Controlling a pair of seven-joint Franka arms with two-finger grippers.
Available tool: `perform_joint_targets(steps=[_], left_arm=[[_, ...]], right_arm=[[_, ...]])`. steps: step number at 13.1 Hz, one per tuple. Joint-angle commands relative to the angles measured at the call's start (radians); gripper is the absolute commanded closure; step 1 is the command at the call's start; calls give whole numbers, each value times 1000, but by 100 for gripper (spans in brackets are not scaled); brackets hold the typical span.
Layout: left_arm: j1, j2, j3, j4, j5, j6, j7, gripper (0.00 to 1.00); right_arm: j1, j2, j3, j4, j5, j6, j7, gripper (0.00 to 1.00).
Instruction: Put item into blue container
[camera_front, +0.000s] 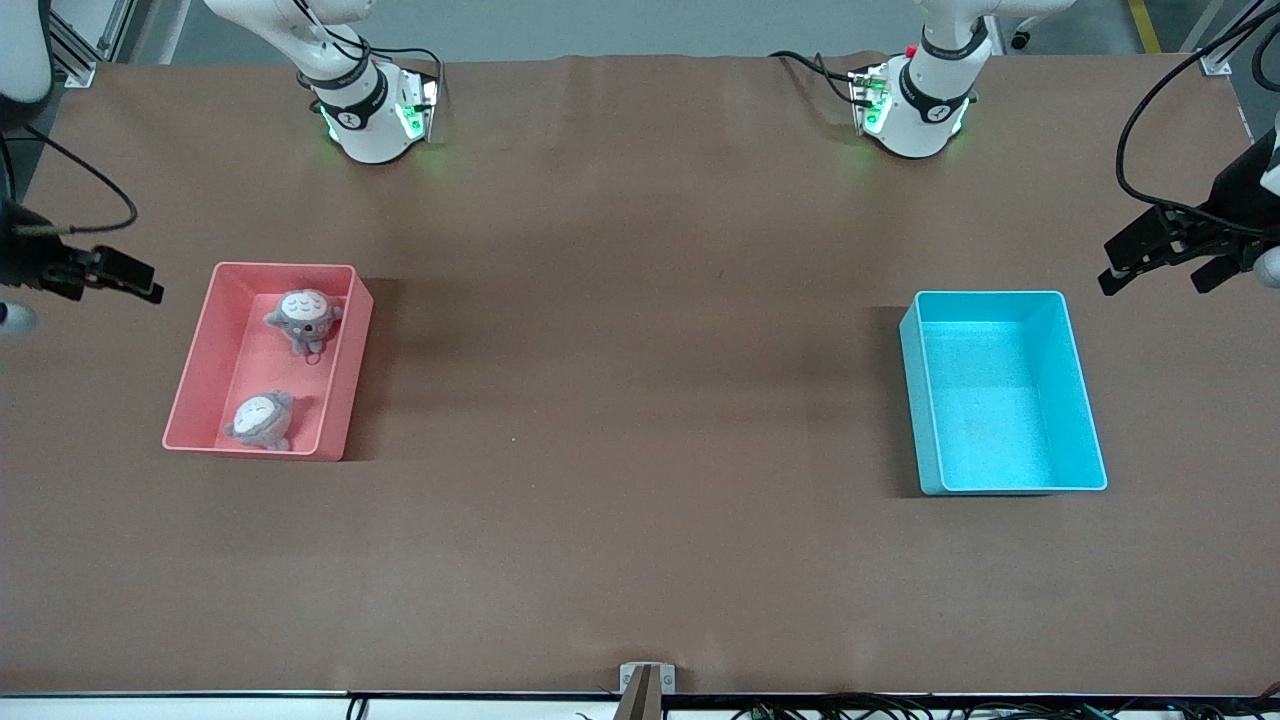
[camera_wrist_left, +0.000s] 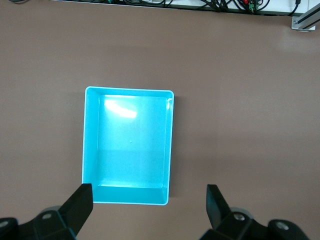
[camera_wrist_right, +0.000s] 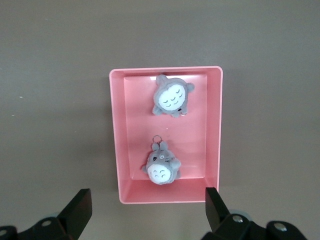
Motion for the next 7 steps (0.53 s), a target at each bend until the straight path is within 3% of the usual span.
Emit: perform_joint_targets(steps=[1, 7], left_arm=[[6, 0, -2, 14, -8, -14, 13, 0], [6, 2, -2, 14, -8, -13, 13, 0]], right_arm=[[-41, 35, 6, -55, 8, 58, -1, 0], [-73, -21, 6, -512, 17, 454, 2, 0]])
